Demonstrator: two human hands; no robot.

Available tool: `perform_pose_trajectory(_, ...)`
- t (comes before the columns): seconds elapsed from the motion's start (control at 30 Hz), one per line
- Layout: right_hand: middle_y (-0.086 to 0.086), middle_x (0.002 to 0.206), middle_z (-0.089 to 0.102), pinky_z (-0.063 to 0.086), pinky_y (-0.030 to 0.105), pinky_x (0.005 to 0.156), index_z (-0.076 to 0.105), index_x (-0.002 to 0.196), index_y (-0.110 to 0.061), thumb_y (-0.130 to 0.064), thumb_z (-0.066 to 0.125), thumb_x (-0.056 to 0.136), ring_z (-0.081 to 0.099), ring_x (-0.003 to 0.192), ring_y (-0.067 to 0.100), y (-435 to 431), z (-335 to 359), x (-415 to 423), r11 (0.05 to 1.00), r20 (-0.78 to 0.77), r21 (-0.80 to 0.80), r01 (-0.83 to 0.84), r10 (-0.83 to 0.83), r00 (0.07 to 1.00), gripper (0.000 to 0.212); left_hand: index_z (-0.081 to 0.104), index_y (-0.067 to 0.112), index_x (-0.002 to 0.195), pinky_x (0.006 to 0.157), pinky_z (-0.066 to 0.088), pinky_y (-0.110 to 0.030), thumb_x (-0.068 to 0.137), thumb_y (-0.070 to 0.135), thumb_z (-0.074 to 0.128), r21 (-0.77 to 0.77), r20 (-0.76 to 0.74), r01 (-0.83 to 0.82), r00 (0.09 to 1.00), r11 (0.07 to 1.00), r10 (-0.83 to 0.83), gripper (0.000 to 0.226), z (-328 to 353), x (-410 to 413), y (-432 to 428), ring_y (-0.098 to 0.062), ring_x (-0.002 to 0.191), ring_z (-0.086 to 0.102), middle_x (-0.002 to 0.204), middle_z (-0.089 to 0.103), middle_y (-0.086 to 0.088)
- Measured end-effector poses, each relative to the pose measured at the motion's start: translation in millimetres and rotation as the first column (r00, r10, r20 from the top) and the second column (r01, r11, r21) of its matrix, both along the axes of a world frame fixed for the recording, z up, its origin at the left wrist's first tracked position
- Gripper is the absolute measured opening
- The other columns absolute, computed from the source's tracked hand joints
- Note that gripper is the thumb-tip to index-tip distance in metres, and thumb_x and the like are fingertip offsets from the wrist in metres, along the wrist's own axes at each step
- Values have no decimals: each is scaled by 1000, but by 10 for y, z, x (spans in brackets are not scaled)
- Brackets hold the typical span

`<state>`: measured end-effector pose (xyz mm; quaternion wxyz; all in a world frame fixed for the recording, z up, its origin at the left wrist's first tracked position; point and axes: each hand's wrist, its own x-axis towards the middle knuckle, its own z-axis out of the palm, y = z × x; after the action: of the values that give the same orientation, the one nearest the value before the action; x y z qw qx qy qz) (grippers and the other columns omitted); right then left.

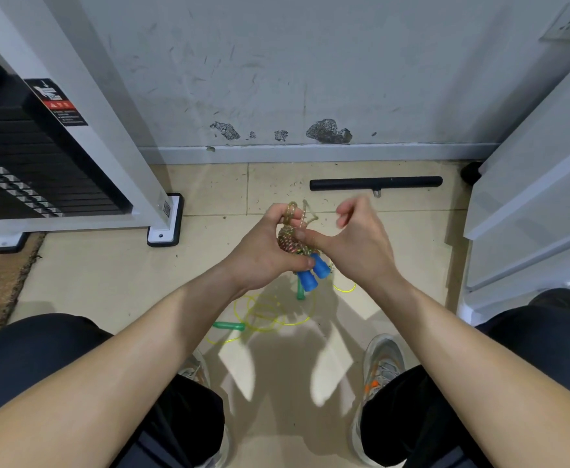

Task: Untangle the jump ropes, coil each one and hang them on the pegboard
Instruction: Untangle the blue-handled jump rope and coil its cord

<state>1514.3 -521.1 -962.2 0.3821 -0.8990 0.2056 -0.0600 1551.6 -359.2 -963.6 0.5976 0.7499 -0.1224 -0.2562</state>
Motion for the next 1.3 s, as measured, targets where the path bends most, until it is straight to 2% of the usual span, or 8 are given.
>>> perform_pose_trajectory(0.1, -12, 82, 67, 54, 35, 77, 67, 80, -26, -59, 76, 72, 63, 78, 5, 57, -53, -5, 987, -44, 139, -81, 88, 995, 36, 46, 23, 120, 79, 54, -32, 63, 5, 83, 18, 47, 7, 999, 1000, -8, 71, -20, -12, -33, -6, 77, 59, 113, 54, 6)
perform_pose_trajectory(0.23, -11, 79, 71, 53, 31, 74, 71, 80, -25, -39, 66, 86, 67, 75, 9, 132, -34, -17, 986, 2, 95, -138, 138, 990, 16, 43, 22, 123, 82, 53, -33, 61, 8, 81, 21, 81, 5, 997, 1000, -7, 75, -63, -66, -80, -8, 80, 58, 114, 51, 11)
perform_pose_trajectory(0.33, -8, 85, 71, 53, 35, 78, 71, 86, -23, -33, 57, 89, 66, 82, 18, 158, -27, -30, 992, -16, -19, -121, 121, 993, 18, 42, 24, 123, 81, 51, -26, 56, 18, 77, 38, 113, -10, 994, 999, 6, 77, -60, -88, -101, -6, 81, 56, 118, 50, 15)
perform_pose_trajectory(0.47, -5, 85, 70, 52, 42, 84, 68, 93, -18, -25, 52, 94, 65, 87, 22, 153, -71, -6, 997, 17, 57, -57, 56, 998, 17, 45, 25, 122, 81, 53, -28, 58, 14, 77, -43, 10, -29, 1000, 999, 29, 73, -34, -94, -96, -5, 76, 60, 123, 53, 12)
perform_pose_trajectory(0.63, -8, 87, 73, 51, 42, 87, 64, 113, -19, -13, 43, 98, 65, 92, 25, 99, -74, 2, 998, 105, 42, -53, 48, 993, 27, 53, 23, 113, 98, 51, -48, 73, 11, 67, -355, -418, -144, 908, 924, -19, 44, 80, 19, -11, -29, 97, 65, 126, 61, 5)
perform_pose_trajectory(0.73, -9, 87, 71, 49, 40, 88, 65, 118, -20, -9, 42, 98, 64, 93, 24, 90, -64, 6, 997, 167, -5, -75, 75, 983, 33, 53, 22, 114, 102, 44, -56, 78, 13, 58, -476, -547, -194, 829, 858, -115, 38, 99, 118, 67, -43, 103, 59, 126, 61, 2)
perform_pose_trajectory(1.03, -8, 93, 68, 50, 41, 86, 62, 103, -22, -10, 41, 101, 64, 94, 21, 55, -127, -5, 991, 189, 19, -133, 127, 974, 25, 55, 19, 110, 110, 24, -69, 87, 26, 53, -576, -593, -178, 763, 798, -257, 25, 51, 166, 186, -61, 132, 38, 138, 47, -4)
perform_pose_trajectory(1.3, -4, 96, 68, 51, 40, 85, 65, 100, -18, -10, 41, 98, 62, 95, 22, 45, -125, 24, 993, 120, 56, -102, 94, 988, 25, 58, 20, 104, 106, 25, -75, 88, 34, 53, -592, -600, -191, 753, 783, -270, 22, 46, 151, 201, -63, 132, 34, 141, 49, -2)
